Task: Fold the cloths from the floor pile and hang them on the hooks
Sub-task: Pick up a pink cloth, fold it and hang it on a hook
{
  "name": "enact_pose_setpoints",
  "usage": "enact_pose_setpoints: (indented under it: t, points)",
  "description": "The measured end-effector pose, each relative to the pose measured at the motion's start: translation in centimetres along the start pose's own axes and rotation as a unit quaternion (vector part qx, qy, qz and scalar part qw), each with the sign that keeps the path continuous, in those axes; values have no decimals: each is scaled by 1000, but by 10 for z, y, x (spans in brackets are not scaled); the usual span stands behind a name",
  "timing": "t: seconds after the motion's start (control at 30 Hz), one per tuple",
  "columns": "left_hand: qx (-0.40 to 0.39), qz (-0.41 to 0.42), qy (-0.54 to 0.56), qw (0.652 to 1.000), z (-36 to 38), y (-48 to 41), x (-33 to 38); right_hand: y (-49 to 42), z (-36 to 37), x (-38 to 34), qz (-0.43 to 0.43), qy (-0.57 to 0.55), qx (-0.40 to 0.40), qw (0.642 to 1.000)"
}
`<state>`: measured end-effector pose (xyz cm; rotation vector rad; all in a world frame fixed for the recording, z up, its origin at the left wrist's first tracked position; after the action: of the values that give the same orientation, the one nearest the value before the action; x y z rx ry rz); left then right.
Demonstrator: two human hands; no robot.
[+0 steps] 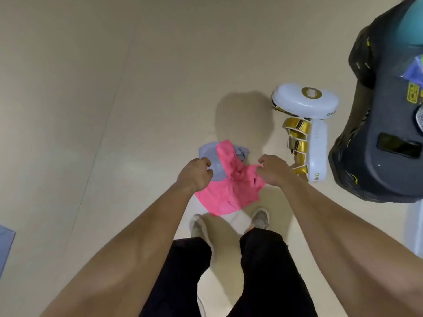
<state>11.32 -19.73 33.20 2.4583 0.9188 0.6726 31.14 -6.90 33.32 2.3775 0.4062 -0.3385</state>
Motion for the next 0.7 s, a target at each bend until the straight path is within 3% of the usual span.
enact_pose_setpoints:
  t: [0.13,0.37,0.43,0.53,0.7]
  points:
    - [-6,-4,-3,1000,82,-96,-32,-111,91,15,-7,-11,0,1000]
    - [-47,36,-49,997,266,-282,-102,-295,322,71,-22,-6,-10,1000]
    - [-41,75,-63,994,310,-325,-112,-329,364,83,5,7,16,1000]
    - [-20,153,-82,985,365,-382,-120,-370,412,94,12,28,137,990]
    - [-12,245,-47,968,402,-421,-113,-402,434,109,15,-28,193,981]
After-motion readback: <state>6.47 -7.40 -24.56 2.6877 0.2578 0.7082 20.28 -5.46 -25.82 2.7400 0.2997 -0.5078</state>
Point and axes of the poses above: each hand's wrist, its own y-axis away from the middle knuckle, its own z-axis out of the palm, x = y × z, the point moved 3 cm from there along -y, towards the middle knuckle, and after that the axes turned 12 degrees about x, right-handed, at the moved point
